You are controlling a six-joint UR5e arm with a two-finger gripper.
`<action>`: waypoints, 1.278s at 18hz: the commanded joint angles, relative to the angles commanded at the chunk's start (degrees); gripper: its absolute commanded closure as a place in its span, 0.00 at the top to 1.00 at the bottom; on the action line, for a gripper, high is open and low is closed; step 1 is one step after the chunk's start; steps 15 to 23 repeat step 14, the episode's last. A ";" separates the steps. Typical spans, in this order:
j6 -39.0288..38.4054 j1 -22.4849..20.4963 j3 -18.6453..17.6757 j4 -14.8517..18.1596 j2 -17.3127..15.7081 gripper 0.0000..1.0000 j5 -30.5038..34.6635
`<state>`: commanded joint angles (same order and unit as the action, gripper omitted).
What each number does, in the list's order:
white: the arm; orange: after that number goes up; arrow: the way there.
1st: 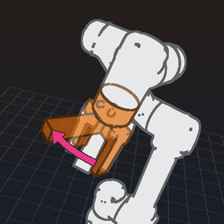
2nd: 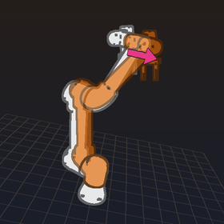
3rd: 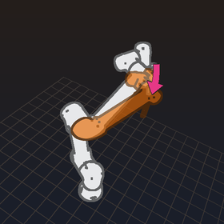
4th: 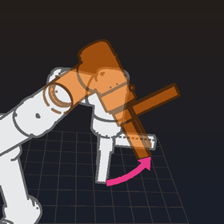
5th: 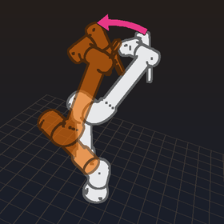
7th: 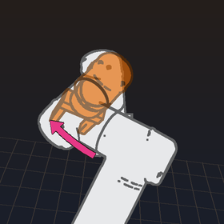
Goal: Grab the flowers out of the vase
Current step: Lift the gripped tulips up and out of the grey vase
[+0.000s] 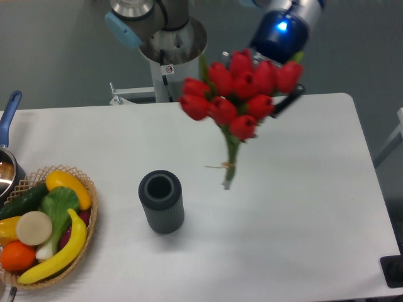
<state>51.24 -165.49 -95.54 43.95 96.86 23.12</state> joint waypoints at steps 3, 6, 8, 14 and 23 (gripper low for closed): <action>1.05 -1.67 -0.62 -0.09 0.53 0.44 0.00; 2.64 -1.85 -1.32 -0.18 0.88 0.44 0.00; 2.64 -2.64 -1.58 -0.17 0.88 0.44 -0.09; 2.73 -3.52 -2.81 -0.35 0.79 0.44 -0.18; 2.73 -3.52 -2.81 -0.35 0.79 0.44 -0.18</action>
